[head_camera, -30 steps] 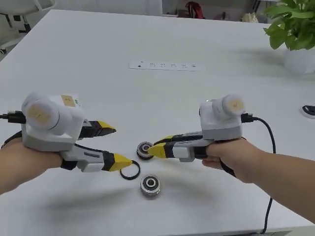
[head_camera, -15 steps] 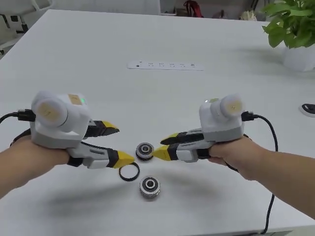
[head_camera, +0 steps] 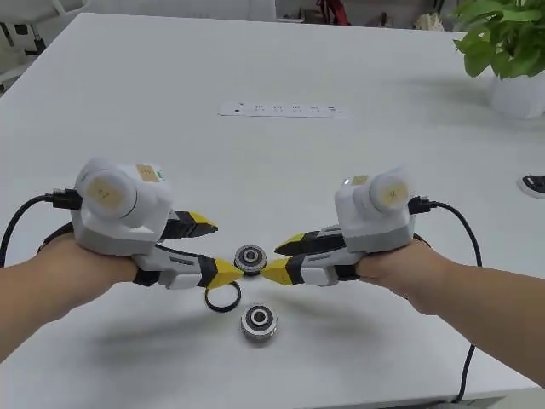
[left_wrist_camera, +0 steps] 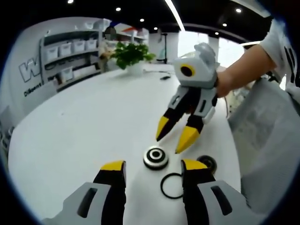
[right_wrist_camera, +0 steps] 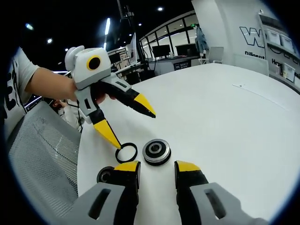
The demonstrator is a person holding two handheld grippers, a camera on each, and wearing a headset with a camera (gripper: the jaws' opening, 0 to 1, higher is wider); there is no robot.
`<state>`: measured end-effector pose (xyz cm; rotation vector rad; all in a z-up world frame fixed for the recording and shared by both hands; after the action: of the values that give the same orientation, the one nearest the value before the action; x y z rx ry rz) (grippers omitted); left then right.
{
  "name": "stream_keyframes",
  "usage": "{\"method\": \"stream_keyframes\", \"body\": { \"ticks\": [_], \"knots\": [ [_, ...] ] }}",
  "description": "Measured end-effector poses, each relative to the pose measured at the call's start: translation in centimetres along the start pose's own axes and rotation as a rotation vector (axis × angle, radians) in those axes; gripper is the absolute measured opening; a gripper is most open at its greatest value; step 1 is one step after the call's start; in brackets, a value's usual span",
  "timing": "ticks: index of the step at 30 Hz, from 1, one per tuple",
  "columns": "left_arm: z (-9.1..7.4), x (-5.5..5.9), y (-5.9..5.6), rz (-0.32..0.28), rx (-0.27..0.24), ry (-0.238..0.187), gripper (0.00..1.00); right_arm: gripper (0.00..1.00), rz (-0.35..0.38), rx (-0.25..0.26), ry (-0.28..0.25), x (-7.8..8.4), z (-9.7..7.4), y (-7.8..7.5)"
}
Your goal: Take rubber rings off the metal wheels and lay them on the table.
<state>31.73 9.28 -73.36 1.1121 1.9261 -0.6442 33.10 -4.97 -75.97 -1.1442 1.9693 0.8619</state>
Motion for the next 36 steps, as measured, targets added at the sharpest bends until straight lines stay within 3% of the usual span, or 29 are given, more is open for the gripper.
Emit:
{"method": "stream_keyframes", "body": {
  "ticks": [15, 31, 36],
  "knots": [
    [1.7, 0.3, -0.2, -0.004, 0.012, 0.026, 0.36, 0.27, -0.017, 0.002, 0.009, 0.4, 0.2, 0.1],
    [3.0, -0.3, -0.5, 0.016, 0.028, 0.032, 0.24, 0.27, -0.012, 0.002, 0.011, 0.7, 0.3, 0.1],
    [3.4, -0.1, -0.3, 0.024, 0.012, 0.036, 0.17, 0.27, -0.011, 0.003, 0.009, 0.6, 0.3, 0.1]
  ]
}}
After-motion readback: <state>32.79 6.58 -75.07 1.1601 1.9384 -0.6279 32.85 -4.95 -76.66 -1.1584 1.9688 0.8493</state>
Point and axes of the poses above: the centre of the closed fingertips' face, and the gripper's own axes: z roughly forward along the fingers, y roughly to its left, x roughly out of its underside, the point moved 7 cm from there along -z, roughly backward along the fingers, and after that the axes turned 1 degree about -z, right-handed, at the moved point
